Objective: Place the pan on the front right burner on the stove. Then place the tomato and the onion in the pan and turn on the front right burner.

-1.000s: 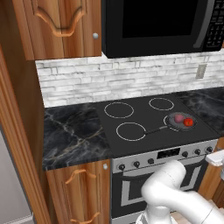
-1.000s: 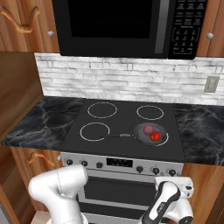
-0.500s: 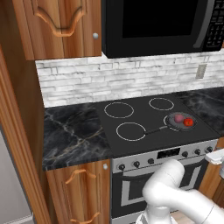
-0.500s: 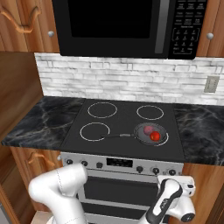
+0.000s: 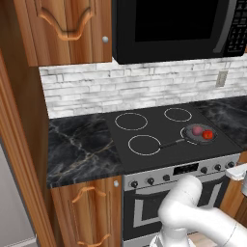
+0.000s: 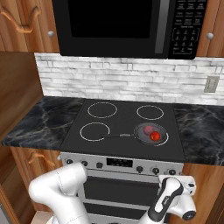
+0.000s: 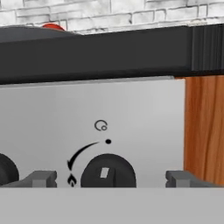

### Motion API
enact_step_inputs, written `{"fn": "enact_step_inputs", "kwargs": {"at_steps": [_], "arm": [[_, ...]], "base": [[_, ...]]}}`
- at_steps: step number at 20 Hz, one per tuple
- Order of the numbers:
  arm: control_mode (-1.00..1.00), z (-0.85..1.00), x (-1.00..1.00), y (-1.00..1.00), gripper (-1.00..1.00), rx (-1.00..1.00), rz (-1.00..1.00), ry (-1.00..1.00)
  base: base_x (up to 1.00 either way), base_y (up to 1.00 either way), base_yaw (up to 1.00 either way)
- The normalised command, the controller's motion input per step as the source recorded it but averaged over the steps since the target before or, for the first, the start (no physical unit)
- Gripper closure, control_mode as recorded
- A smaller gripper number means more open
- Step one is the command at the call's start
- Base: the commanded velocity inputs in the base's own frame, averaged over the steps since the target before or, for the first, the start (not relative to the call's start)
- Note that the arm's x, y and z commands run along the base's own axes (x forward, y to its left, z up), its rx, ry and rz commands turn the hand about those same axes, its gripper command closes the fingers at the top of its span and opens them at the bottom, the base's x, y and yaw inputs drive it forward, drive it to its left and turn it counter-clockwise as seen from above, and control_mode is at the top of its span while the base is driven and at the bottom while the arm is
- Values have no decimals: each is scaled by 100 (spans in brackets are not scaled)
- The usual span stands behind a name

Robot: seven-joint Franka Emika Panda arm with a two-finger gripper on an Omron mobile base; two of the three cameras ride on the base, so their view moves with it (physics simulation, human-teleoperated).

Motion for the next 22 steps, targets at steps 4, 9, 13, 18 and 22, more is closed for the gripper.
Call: {"fn": "enact_step_inputs", "kwargs": {"at_steps": [4,9,13,18,22], "arm": [[-100,-16,17,7,100,0,0,0],[-100,-5,5,2,100,0,-1,0],[-100,-1,0,35,100,0,-4,0],[-100,-2,1,17,100,-3,-1,0],[-100,0,10,0,100,-14,4,0]], "base": [[0,0,0],[0,0,0],[0,0,0],[0,0,0],[0,0,0]]}}
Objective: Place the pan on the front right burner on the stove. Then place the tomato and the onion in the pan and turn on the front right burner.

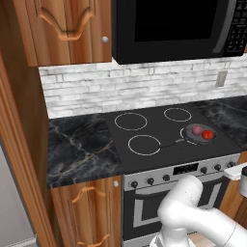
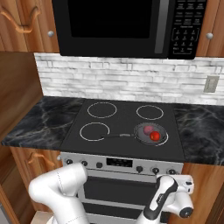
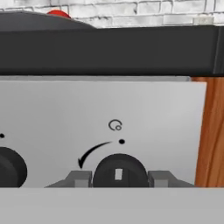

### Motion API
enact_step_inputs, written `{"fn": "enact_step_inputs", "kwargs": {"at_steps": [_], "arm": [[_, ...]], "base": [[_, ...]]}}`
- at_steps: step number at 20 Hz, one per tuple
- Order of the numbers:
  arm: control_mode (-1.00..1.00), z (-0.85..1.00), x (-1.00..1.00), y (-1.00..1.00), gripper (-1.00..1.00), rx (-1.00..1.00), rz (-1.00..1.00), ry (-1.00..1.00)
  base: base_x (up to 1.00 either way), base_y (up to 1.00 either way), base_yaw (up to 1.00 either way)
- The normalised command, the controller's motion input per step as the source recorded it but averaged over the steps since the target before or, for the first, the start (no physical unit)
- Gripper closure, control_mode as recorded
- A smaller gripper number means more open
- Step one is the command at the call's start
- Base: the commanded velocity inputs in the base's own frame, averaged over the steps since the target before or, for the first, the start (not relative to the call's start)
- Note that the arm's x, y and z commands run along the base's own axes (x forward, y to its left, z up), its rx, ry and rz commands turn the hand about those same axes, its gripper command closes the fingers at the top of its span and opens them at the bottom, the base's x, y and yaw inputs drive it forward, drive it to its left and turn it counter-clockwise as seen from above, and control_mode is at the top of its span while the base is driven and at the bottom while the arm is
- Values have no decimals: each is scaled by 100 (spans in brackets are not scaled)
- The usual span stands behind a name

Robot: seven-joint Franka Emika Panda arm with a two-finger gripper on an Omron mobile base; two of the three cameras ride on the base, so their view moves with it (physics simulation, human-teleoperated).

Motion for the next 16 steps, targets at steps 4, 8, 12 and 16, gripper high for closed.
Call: {"fn": "enact_step_inputs", "kwargs": {"at_steps": [4,8,12,16], "arm": [[-100,0,5,0,100,-19,10,-2],[-100,0,0,0,100,-28,11,-11],[-100,0,0,0,100,-34,11,-17],[-100,0,0,0,100,-34,15,-16]], "base": [[0,0,0],[0,0,0],[0,0,0],[0,0,0]]}}
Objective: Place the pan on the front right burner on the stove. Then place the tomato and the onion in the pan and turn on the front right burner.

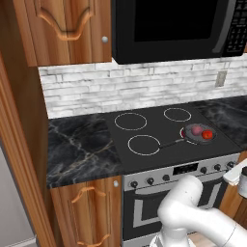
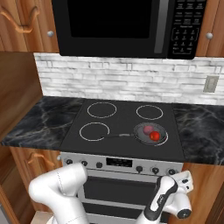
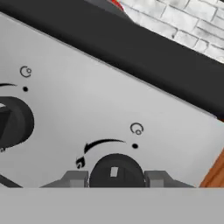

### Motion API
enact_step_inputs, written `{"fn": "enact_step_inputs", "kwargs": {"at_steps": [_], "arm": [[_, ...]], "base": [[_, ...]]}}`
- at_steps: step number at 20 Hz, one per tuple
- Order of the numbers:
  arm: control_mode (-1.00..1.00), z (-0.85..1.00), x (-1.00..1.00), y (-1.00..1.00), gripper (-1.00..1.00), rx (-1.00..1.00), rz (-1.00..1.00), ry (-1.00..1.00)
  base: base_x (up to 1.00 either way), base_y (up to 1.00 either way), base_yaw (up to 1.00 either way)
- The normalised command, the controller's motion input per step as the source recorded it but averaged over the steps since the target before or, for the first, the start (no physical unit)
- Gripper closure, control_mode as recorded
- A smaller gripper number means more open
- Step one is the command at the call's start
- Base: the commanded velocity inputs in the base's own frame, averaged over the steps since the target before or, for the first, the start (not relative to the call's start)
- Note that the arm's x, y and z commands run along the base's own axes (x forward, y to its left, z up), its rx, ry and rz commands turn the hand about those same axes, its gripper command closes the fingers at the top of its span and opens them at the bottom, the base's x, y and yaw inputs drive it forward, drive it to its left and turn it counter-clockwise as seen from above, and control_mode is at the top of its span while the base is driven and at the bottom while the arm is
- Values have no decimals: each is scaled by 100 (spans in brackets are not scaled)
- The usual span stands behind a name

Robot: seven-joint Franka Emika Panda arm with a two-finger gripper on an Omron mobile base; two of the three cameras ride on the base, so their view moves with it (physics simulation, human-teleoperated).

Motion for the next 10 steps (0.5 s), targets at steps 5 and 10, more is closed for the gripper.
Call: {"fn": "enact_step_inputs", "kwargs": {"at_steps": [5,10], "arm": [[-100,0,2,0,100,-35,17,-12],[-100,0,1,0,100,-36,19,-11]], "base": [[0,0,0],[0,0,0]]}}
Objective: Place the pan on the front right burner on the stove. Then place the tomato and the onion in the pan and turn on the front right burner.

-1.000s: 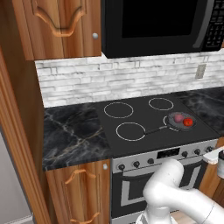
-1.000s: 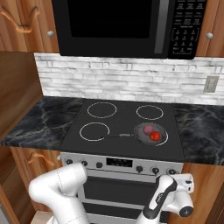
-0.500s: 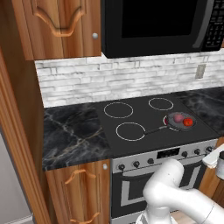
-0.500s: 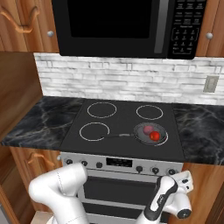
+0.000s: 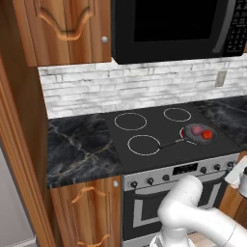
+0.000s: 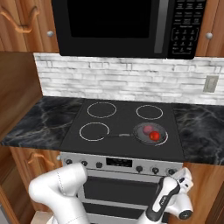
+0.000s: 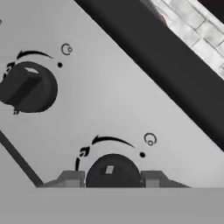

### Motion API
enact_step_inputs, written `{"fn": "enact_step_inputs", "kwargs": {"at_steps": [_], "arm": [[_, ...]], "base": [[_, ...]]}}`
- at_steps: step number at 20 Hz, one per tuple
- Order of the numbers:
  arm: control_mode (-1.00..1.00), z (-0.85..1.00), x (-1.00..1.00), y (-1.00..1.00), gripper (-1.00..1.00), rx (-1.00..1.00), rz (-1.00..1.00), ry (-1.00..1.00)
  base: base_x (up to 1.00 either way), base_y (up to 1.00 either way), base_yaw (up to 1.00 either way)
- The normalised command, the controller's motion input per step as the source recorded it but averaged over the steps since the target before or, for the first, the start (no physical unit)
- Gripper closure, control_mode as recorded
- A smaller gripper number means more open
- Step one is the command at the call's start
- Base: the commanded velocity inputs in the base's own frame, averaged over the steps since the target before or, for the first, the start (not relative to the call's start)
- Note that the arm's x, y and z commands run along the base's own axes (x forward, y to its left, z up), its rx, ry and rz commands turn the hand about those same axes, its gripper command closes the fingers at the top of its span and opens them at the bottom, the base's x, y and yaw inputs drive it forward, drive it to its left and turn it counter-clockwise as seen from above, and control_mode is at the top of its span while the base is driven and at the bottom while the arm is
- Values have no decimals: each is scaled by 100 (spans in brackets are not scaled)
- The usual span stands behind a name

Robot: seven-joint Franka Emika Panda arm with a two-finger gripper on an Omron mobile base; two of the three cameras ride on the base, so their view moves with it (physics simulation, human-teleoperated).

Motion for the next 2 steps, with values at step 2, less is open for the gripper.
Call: {"fn": "enact_step_inputs", "kwargs": {"at_steps": [2], "arm": [[-100,0,0,0,100,-36,19,-9]], "base": [[0,0,0]]}}
